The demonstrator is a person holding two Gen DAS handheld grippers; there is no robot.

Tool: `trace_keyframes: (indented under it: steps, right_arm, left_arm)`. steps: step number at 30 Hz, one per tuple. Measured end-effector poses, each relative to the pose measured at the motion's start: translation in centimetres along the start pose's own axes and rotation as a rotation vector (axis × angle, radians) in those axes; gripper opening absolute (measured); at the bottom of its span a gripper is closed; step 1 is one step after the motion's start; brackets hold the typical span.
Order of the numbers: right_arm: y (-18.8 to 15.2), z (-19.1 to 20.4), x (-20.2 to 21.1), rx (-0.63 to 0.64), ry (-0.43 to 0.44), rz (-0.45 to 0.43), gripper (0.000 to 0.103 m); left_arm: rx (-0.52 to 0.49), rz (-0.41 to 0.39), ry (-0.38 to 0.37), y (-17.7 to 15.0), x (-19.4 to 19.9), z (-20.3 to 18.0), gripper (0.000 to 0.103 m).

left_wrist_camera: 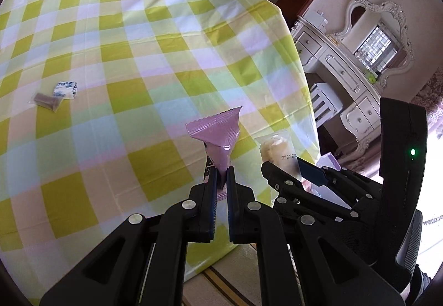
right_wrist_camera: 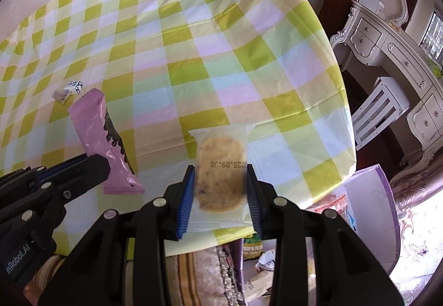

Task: Organize snacks
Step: 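Carry pink wrapper and cookie bag to the white box and open both grippers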

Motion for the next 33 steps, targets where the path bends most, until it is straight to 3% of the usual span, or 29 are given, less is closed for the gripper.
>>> trace_keyframes:
  steps: [9, 16, 33]
  right_arm:
    - [-3.6, -7.7, 0.7, -0.095, -0.087, 0.041, 0.036]
    - [-6.9, -13.0, 0.6, -0.165, -0.147, 0.084, 0.036]
    - [-11.2, -20.3, 0.8, -0.297, -0.229, 0.128, 0.036]
  left_arm:
    - [-0.107, 0.087, -0.083, -2.8, -1.8, -6.6, 0.005]
    - [-0.190, 0.148, -0.103, -4.7, -3.3, -10.3, 0.005]
    - [-0.375, 0.245, -0.119, -8.6, -5.2, -16.6, 0.006]
Point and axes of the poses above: each gripper's, at about its wrist camera, not at the fingertips, and x roughly against the way its jaws point, z to its left, y to its top, the point moved 9 cm from there along -x, roughly the way its jaws point, and after that the axes turned 7 degrees about y, right-handed, at the moved point
